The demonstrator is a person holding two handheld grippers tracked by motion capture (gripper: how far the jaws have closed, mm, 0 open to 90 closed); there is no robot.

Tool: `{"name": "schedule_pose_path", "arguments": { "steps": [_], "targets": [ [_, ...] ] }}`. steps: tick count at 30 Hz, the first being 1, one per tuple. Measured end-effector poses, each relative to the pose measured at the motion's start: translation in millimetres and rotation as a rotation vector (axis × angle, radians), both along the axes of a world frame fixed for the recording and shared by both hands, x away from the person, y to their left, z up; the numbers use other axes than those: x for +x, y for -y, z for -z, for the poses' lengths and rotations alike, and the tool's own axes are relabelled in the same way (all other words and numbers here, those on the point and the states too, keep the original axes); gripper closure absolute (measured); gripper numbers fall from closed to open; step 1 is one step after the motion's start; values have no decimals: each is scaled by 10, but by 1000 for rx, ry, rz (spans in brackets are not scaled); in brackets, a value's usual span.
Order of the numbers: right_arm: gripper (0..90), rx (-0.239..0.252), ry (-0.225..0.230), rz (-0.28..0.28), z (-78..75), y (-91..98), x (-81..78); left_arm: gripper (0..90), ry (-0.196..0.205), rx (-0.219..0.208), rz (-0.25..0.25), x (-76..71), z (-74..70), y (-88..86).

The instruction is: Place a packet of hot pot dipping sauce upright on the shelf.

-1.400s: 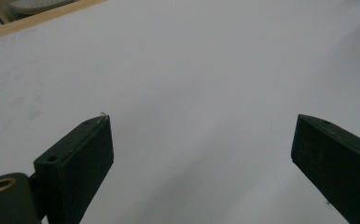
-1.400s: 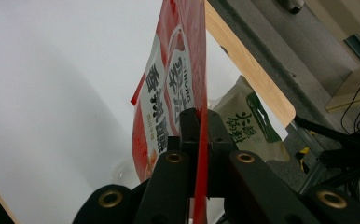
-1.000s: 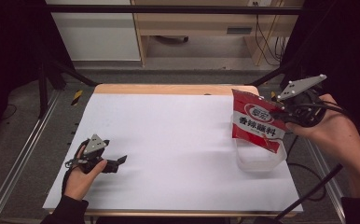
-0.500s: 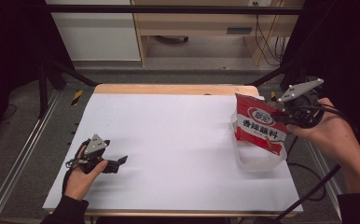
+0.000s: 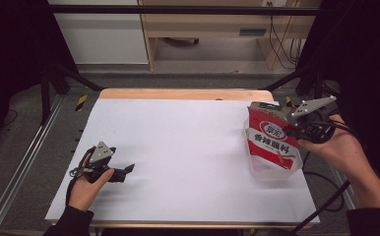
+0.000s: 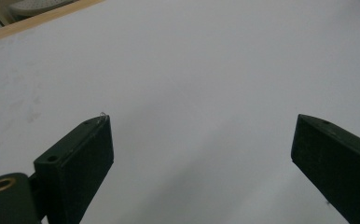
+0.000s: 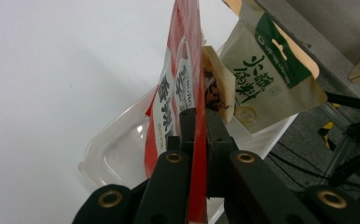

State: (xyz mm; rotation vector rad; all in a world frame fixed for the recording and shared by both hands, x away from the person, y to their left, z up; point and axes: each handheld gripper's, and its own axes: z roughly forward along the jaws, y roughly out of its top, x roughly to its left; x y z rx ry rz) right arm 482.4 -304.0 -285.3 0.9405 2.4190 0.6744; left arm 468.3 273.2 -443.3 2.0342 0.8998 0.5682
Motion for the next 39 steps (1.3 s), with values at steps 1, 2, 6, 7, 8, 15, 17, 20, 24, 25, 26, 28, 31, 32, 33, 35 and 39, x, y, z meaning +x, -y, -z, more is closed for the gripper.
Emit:
{"name": "schedule_pose_path", "arguments": {
  "steps": [1,2,6,7,8,15,17,20,24,25,26,28,31,32,33,35,39],
  "targets": [
    [892,3,1,2,17,10,-6,58,1,0,-2,0,0,-4],
    [892,12,6,-1,33,23,-11,58,1,0,-3,0,0,-7],
    [892,28,4,1,52,70,-41,58,0,1,-4,2,2,-7],
    [892,28,4,1,52,70,-41,58,0,1,-4,2,2,-7],
    [892,26,1,5,58,94,-54,58,0,1,-2,1,2,-4],
    [890,21,-18,16,84,149,-107,58,-2,2,0,1,4,-2],
    [889,15,-30,21,101,182,-137,58,-4,3,-1,2,7,-3],
    [888,14,-42,26,128,218,-164,58,-6,5,1,3,10,0],
    [886,17,-52,37,158,271,-188,58,-7,6,1,3,11,2],
    [886,19,-54,39,166,281,-195,58,-7,6,1,4,12,2],
    [885,20,-56,43,172,290,-202,58,-7,6,1,4,12,1],
    [885,20,-57,43,180,306,-211,58,-7,6,0,3,11,1],
    [885,24,-61,44,183,313,-221,58,-7,7,1,2,11,1],
    [885,22,-59,44,184,315,-222,58,-7,7,1,2,10,1],
    [884,23,-60,43,185,314,-223,58,-7,7,1,2,10,2],
    [883,23,-61,45,187,317,-225,58,-7,7,1,1,10,1],
    [880,28,-61,49,201,333,-235,58,-7,6,0,2,10,-3]
  ]
}}
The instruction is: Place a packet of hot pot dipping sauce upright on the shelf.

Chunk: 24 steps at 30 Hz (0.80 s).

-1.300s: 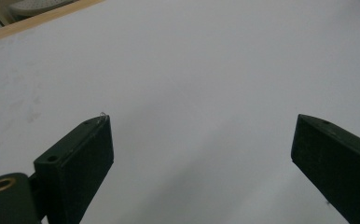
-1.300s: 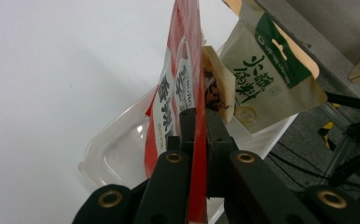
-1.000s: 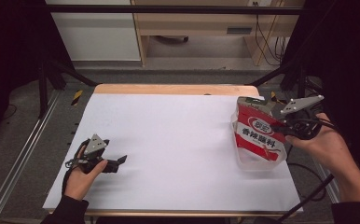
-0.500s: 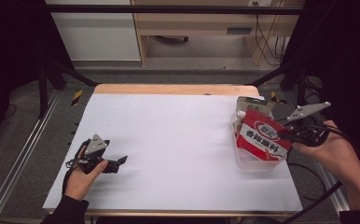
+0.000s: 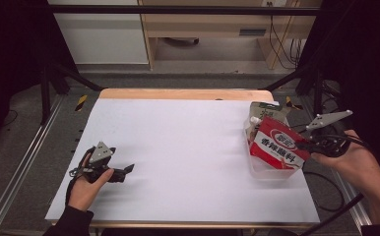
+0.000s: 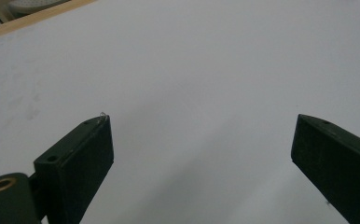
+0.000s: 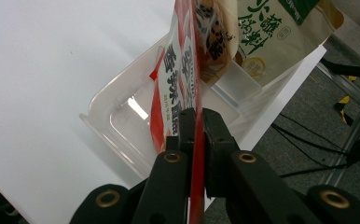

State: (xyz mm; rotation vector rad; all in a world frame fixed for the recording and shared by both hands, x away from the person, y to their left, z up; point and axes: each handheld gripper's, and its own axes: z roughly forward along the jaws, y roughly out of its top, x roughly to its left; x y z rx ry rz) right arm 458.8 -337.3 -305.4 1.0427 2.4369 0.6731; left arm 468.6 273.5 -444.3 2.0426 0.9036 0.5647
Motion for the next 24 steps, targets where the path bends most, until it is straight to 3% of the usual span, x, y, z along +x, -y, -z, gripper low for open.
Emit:
{"name": "schedule_pose_path", "arguments": {
  "steps": [6,12,13,24],
  "targets": [
    [858,11,-3,7,31,34,-29,58,-2,1,1,0,2,3],
    [699,19,16,12,23,35,-51,58,-3,1,1,0,5,6],
    [620,18,32,21,5,21,-45,58,-3,1,2,0,4,6],
    [428,10,63,40,-65,-88,44,58,-3,-1,-1,3,4,-5]
  ]
}}
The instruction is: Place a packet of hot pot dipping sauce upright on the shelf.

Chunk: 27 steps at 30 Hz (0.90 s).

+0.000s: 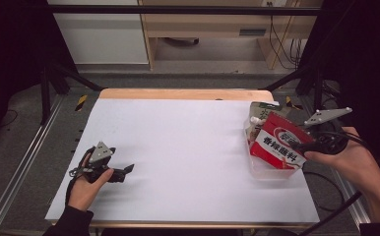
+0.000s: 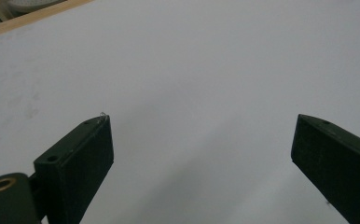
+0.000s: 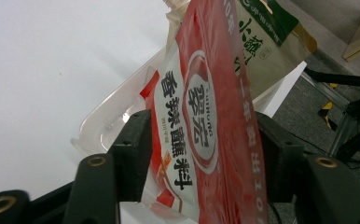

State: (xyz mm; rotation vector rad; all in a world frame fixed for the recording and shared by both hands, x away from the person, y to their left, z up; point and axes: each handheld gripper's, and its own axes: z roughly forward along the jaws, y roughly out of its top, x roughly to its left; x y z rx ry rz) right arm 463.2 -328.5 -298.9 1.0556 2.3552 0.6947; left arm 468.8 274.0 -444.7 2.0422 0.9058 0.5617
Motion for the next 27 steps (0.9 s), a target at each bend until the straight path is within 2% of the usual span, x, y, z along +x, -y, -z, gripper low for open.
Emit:
{"name": "schedule_pose_path", "arguments": {
  "steps": [13,20,21,24,25,27],
  "targets": [
    [297,-7,13,-15,-19,-86,53,58,-2,-2,-7,2,2,-3],
    [208,-5,34,1,-119,-147,66,58,-1,-1,-7,4,1,0],
    [184,-4,60,2,-163,-199,71,58,-1,0,-6,4,2,6],
    [154,0,72,14,-207,-258,83,58,-2,0,-5,5,3,11],
    [147,-9,97,15,-257,-320,91,58,-2,2,-5,7,5,10],
    [144,-3,120,15,-307,-383,97,58,-3,2,-5,8,5,7]
  ]
}}
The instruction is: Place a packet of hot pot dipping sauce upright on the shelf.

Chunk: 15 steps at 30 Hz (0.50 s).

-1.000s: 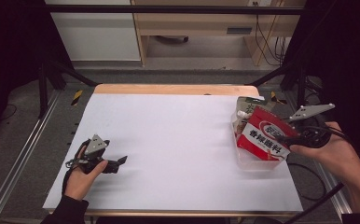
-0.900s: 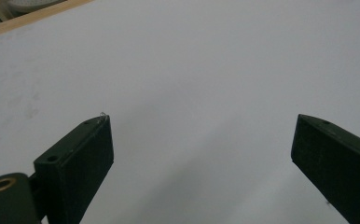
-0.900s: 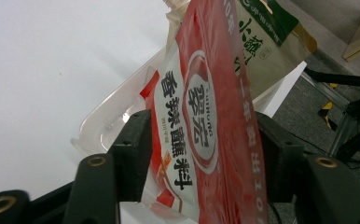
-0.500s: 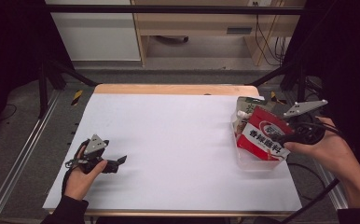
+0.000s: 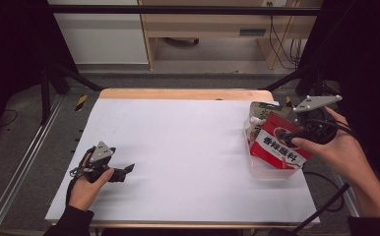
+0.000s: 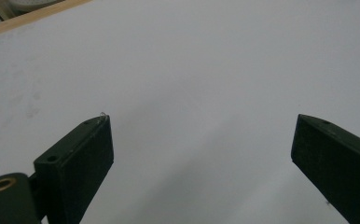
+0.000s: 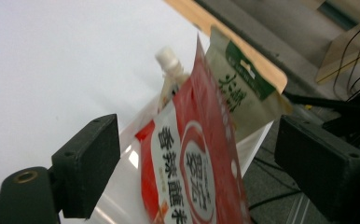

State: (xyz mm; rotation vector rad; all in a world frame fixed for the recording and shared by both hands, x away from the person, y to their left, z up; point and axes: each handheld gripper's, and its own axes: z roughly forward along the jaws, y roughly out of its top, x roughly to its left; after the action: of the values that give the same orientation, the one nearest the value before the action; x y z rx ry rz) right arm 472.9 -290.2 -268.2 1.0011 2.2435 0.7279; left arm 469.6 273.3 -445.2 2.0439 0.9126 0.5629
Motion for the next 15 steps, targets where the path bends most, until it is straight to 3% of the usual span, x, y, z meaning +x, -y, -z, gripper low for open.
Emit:
{"name": "schedule_pose_path", "arguments": {
  "steps": [5,10,15],
  "targets": [
    [144,4,42,1,-95,-139,16,58,1,-3,-7,1,-4,-14],
    [150,12,115,3,-218,-406,-14,58,7,5,-2,-9,-7,-9],
    [156,32,156,-11,-303,-690,-56,58,7,0,-6,-12,-11,-22]
  ]
}}
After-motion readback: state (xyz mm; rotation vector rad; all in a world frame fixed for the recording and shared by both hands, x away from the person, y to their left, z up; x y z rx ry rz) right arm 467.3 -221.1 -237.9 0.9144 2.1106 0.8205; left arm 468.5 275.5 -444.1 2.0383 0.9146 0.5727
